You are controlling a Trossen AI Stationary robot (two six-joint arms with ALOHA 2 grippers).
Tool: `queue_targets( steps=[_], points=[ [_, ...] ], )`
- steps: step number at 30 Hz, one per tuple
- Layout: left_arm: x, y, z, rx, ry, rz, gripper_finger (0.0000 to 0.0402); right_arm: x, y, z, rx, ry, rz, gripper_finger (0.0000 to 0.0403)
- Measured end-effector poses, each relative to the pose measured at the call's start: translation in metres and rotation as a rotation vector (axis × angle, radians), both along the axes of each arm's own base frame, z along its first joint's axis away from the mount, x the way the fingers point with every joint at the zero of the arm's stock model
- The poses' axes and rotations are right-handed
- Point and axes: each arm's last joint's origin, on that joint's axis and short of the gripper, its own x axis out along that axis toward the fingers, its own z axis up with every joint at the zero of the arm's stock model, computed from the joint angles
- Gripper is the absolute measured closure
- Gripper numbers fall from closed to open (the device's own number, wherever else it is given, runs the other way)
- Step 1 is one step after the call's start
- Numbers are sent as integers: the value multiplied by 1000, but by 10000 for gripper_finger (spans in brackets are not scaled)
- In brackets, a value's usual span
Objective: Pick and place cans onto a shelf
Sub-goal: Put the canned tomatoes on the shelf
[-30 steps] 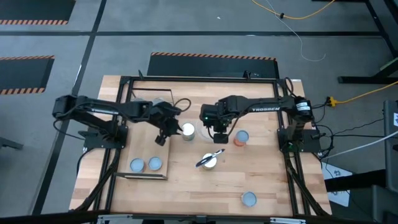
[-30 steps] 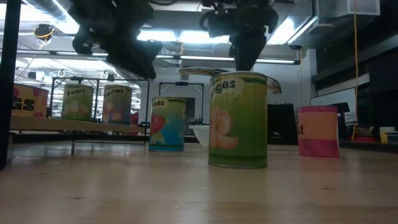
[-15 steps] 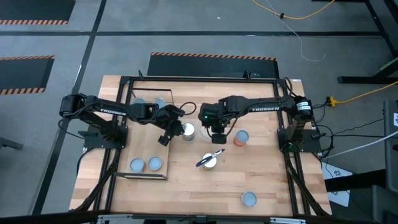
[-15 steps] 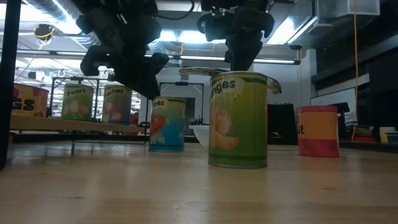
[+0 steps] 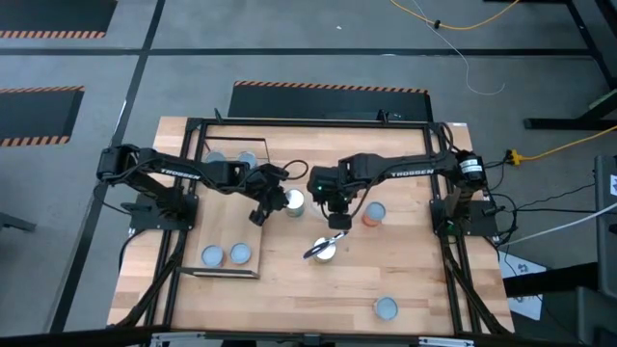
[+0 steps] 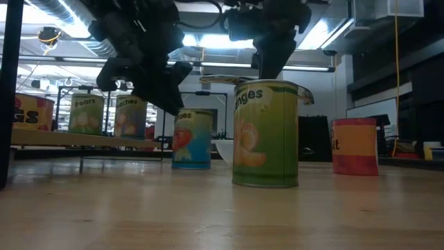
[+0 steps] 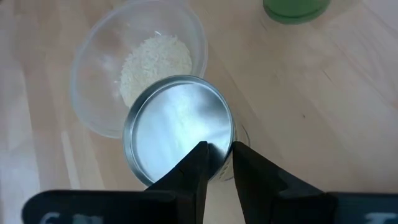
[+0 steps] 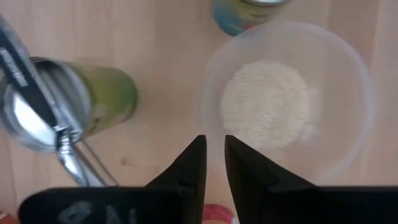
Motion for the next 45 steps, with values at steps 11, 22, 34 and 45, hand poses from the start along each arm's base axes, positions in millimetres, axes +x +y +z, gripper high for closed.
queue_targets(
  steps=[11, 22, 34, 45],
  points=[
    [2, 0, -2, -9, -4, 10, 388, -5, 19, 5, 0, 9, 48, 340],
    [0, 0, 2, -48, -27, 62, 399, -58, 34, 44, -154, -216, -23, 340],
    [-38, -2, 56, -116, -181, 226, 401, -86, 32, -2, -62, -458, -20, 340],
    [-121, -8, 89, -231, -146, 471, 401, -84, 32, -11, -60, -504, -19, 340]
  ],
)
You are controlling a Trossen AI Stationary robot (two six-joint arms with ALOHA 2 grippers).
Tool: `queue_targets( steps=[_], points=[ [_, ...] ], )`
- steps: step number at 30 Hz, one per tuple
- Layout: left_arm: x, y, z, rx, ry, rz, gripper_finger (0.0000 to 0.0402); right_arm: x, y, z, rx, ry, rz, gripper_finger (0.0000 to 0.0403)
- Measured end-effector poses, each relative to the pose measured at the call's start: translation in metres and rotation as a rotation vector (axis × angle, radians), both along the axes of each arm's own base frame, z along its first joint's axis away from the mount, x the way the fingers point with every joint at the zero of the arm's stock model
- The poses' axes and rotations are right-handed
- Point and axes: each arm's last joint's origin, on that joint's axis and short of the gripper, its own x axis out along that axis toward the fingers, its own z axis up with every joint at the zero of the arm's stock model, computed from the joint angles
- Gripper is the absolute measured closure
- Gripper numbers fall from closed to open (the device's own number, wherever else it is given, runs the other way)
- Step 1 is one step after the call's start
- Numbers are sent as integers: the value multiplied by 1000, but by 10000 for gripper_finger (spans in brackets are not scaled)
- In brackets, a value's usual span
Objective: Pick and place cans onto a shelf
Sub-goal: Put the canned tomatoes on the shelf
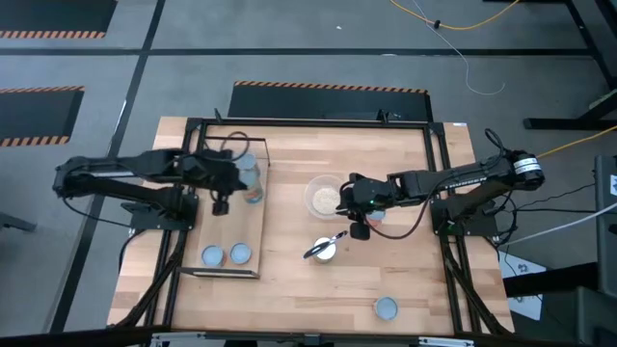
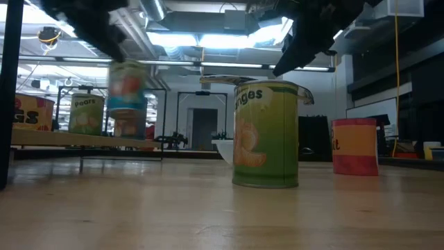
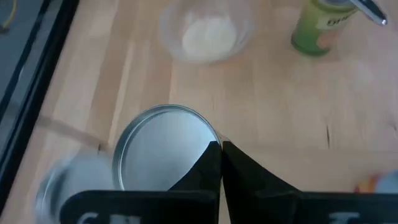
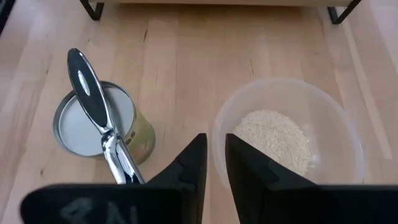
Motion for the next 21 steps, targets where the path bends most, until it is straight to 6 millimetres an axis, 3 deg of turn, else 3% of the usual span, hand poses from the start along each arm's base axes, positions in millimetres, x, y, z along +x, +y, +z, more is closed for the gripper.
queue_targets(
  steps=[10, 21],
  points=[
    [-52, -5, -2, -80, 127, 93, 401, 2, 0, 2, 5, -36, -1, 340],
    [-62, -5, -9, -61, 208, 113, 401, 3, 0, 3, 6, -44, -1, 340]
  ],
)
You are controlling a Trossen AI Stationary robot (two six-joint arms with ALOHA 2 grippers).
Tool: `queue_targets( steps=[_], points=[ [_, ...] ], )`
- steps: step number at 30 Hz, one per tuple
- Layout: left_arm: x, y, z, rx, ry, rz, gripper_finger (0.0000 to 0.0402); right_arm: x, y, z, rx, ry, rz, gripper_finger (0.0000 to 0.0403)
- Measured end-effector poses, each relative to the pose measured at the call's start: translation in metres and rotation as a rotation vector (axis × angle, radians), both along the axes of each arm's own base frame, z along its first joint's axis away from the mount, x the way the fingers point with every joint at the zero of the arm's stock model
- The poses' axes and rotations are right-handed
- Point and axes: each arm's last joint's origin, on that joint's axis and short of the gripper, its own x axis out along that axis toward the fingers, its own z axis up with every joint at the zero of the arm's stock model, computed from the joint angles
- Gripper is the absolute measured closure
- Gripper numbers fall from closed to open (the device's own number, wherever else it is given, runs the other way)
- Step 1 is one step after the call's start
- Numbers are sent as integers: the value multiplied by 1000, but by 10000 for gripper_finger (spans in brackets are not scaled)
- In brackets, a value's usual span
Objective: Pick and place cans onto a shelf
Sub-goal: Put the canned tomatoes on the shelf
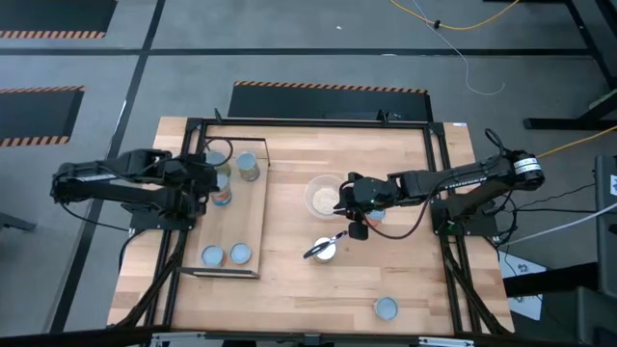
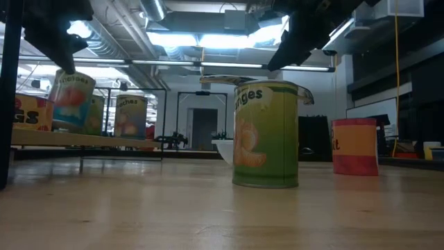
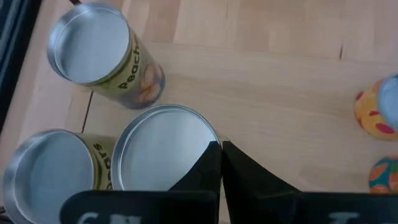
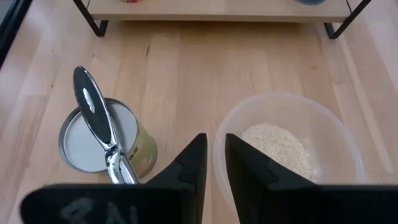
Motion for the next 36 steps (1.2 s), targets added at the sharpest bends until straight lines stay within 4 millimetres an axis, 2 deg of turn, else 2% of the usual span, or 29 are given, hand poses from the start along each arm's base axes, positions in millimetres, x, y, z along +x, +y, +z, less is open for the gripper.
queue_targets(
  steps=[3, 6, 36],
  points=[
    [0, 0, -8, 0, 27, 3, 401, 0, 0, 0, 0, 0, 0, 340],
    [4, 0, -5, 8, -15, -2, 401, 0, 0, 0, 0, 0, 0, 340],
    [3, 0, -7, -14, 19, -4, 391, 0, 0, 0, -19, 1, 18, 340]
  ],
)
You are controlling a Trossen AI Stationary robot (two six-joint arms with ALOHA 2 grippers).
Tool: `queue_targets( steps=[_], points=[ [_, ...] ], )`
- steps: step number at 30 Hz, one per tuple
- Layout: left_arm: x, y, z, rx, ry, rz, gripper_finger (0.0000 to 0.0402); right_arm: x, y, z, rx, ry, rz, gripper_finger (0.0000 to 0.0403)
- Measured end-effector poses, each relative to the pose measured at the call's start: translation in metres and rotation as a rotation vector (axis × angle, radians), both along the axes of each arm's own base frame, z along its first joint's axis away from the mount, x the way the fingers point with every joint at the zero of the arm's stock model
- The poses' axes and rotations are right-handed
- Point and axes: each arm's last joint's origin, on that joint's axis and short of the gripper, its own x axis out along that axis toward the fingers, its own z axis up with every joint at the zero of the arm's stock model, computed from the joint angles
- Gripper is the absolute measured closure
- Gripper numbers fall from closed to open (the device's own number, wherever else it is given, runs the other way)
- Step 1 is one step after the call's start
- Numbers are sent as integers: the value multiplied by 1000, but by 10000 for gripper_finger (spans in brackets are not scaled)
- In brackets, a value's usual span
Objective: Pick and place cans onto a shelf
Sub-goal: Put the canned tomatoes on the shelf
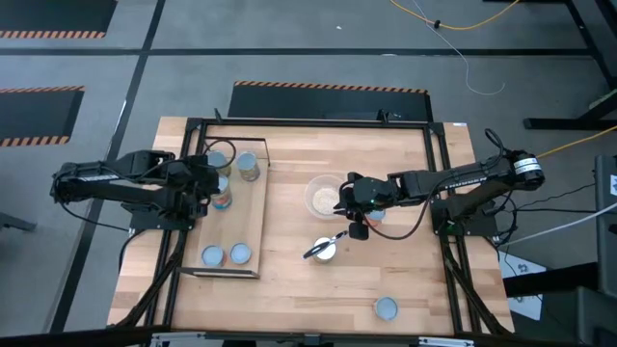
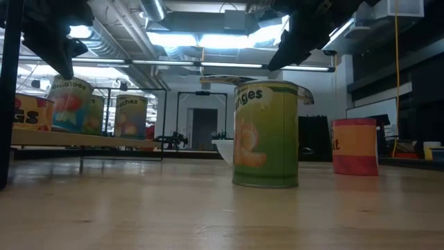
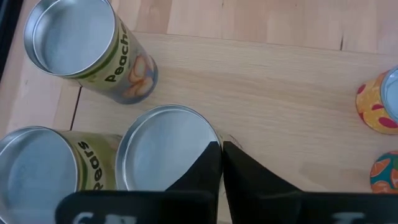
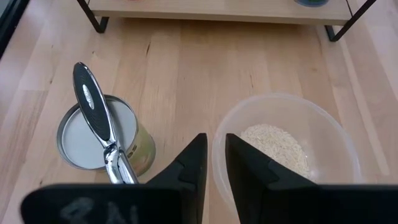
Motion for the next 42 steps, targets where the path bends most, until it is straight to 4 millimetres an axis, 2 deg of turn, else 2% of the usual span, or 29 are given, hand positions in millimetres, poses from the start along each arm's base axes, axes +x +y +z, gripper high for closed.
queue_targets(
  steps=[13, 24, 29, 36, 42],
  points=[
    [0, 0, 0, -1, 0, 1, 340, 0, 0, 0, 0, 1, 0, 340],
    [-1, 0, 0, -27, 1, 41, 336, 0, 0, 0, 0, 0, 0, 340],
    [-1, 0, -1, -85, -7, 134, 320, 0, 0, 0, 0, 0, 0, 340],
    [-1, 0, -1, -84, -7, 137, 289, 0, 0, 0, 0, 0, 0, 340],
    [-5, 0, -3, -83, 35, 140, 286, 0, 0, 0, 0, 0, 0, 340]
  ],
)
